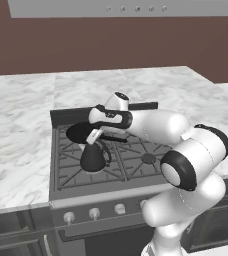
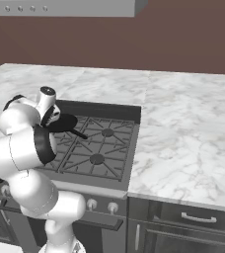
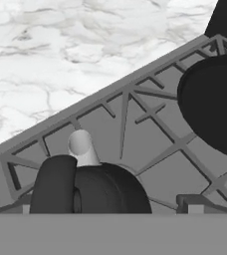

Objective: Pick the kettle from the counter and place it on a stove burner. Then turn the burner on.

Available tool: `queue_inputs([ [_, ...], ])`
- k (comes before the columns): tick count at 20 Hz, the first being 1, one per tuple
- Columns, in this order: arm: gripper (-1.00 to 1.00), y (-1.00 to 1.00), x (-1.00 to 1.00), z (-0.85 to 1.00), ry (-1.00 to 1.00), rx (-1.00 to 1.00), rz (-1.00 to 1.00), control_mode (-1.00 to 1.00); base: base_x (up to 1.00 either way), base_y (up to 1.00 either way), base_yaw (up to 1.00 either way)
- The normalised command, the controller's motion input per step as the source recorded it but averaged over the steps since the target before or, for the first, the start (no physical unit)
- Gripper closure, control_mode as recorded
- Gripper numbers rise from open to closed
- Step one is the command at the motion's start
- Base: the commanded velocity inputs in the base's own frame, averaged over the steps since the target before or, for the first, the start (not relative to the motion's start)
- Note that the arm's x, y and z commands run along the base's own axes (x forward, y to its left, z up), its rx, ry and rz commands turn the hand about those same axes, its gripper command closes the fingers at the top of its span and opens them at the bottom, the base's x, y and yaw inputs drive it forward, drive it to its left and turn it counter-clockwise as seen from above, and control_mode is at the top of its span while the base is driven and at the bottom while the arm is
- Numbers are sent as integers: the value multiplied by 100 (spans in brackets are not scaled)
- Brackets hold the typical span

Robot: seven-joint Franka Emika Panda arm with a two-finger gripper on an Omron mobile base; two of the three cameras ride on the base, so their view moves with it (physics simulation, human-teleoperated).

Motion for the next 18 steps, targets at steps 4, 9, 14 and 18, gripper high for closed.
queue_inputs([
  [4,-100,0,-19,-32,1,0,0,-100,0,0,0],
  [9,-100,0,-17,-22,3,0,0,-100,0,0,0],
  [14,-100,0,-18,-22,16,3,2,-100,0,0,0],
  [18,-100,0,-12,-6,23,3,6,-100,0,0,0],
])
